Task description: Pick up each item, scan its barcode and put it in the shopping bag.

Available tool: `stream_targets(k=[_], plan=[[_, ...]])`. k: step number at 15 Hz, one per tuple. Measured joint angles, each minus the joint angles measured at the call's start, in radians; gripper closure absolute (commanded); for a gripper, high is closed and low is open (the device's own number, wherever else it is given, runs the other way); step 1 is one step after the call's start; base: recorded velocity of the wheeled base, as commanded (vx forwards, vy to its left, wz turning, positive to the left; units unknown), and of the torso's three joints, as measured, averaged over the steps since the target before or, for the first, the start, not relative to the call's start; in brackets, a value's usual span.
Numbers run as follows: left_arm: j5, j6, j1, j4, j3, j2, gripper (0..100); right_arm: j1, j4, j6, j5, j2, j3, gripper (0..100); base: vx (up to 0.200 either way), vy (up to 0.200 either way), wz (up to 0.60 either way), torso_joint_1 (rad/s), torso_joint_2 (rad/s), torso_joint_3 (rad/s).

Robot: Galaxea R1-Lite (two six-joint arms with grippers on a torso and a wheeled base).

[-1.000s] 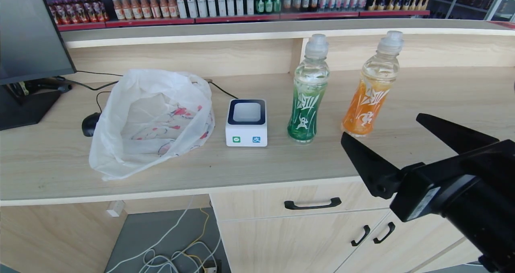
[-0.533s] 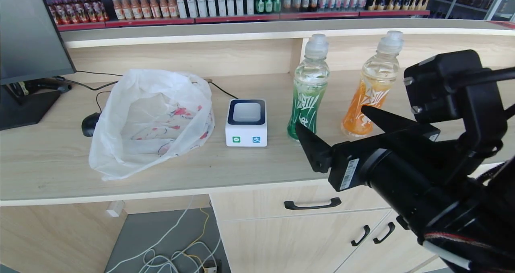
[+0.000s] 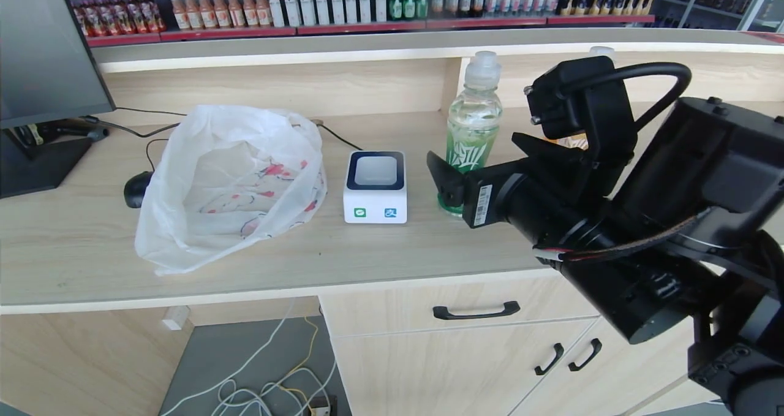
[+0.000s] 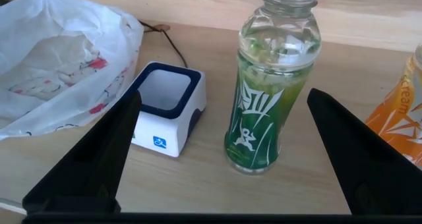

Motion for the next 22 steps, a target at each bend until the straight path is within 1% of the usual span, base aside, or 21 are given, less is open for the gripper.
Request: stream_targets(k=[1, 4, 8, 13, 15, 16, 19, 22], plan=[[0.0, 0.0, 0.0, 0.0, 0.0, 0.0, 0, -0.017, 0.0, 0.0, 0.02, 0.013, -0.011, 0, 0.0, 0.0, 0.0, 0.0, 0.0, 0.0], [0.0, 0.0, 0.0, 0.0, 0.0, 0.0, 0, -0.056, -0.001, 0.007, 0.026, 0.041, -0.034, 0, 0.0, 0.0, 0.0, 0.0, 0.0, 0.0], [0.0, 0.0, 0.0, 0.0, 0.0, 0.0, 0, -0.084, -0.049, 0.034, 0.028, 0.079, -0.04, 0, 0.0, 0.0, 0.0, 0.0, 0.0, 0.0], [0.0, 0.0, 0.0, 0.0, 0.0, 0.0, 0, -0.132, -0.055, 0.037, 0.043, 0.121, -0.051, 0, 0.0, 0.0, 0.0, 0.0, 0.0, 0.0], [0.0, 0.0, 0.0, 0.0, 0.0, 0.0, 0, -0.151, -0.069, 0.035, 0.092, 0.14, -0.056, 0, 0.0, 0.0, 0.0, 0.0, 0.0, 0.0], [0.0, 0.0, 0.0, 0.0, 0.0, 0.0, 0, -0.164, -0.069, 0.036, 0.096, 0.15, -0.061, 0, 0.0, 0.0, 0.0, 0.0, 0.0, 0.0], [0.0, 0.0, 0.0, 0.0, 0.0, 0.0, 0, -0.189, -0.07, 0.036, 0.11, 0.18, -0.099, 0, 0.0, 0.0, 0.0, 0.0, 0.0, 0.0], [0.0, 0.0, 0.0, 0.0, 0.0, 0.0, 0, -0.211, -0.071, 0.035, 0.115, 0.217, -0.163, 0, 0.0, 0.0, 0.0, 0.0, 0.0, 0.0]])
